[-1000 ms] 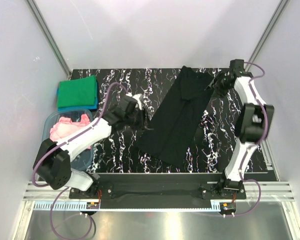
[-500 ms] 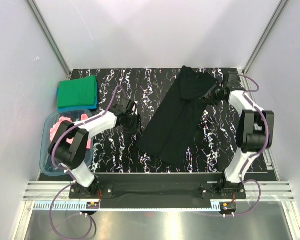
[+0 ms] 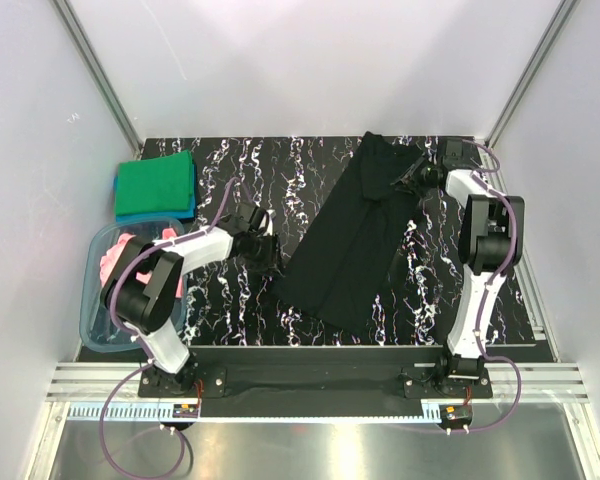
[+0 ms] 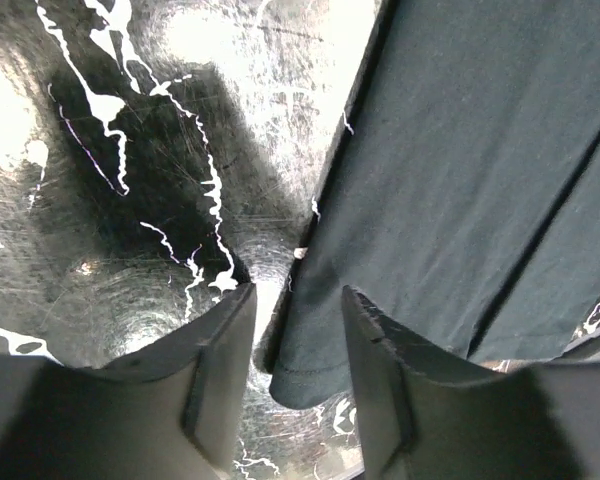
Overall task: Fold and stack the t-shirts
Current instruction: Fold the tshirt
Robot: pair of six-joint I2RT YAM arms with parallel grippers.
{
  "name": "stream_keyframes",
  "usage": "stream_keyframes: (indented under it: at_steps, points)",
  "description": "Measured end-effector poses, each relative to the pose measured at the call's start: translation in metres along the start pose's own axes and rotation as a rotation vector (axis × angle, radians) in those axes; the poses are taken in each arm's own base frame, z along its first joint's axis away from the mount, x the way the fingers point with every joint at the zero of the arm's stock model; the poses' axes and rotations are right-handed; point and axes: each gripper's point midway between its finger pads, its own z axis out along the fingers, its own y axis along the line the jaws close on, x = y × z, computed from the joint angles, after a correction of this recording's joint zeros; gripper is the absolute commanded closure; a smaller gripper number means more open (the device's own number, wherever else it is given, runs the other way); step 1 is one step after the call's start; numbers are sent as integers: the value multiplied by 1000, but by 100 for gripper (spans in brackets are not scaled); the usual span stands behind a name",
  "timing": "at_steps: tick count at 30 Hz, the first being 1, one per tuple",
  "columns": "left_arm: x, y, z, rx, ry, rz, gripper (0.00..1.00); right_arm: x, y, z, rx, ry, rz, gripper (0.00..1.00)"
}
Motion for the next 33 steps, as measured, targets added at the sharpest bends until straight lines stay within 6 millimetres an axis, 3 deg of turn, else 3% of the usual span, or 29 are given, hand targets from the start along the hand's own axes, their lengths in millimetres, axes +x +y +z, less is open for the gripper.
stream_keyframes:
  at_steps: [3,4,7,10,13,15,26,30,33]
  points:
    - [3,0,2,12,4,-8,72,-8,2,13,-18,-11,1,68]
    - [4,-1,2,18,7,-12,85,-11,2,18,-25,-17,3,67]
    - [13,-3,5,52,25,-31,100,-19,5,31,-46,-24,22,67]
    - [17,-9,5,97,30,-51,100,-29,11,51,-71,-15,33,67]
    - [29,-11,2,124,42,-86,100,-25,12,69,-85,20,32,68]
    - [42,-9,-3,127,52,-115,100,-10,14,77,-87,61,32,68]
    - [91,-6,-29,178,40,-252,100,68,92,114,-184,179,-56,64]
    - [101,-3,-29,183,38,-300,100,85,117,129,-239,206,-70,62]
    - [102,-3,-28,184,39,-324,89,90,129,134,-271,216,-85,56]
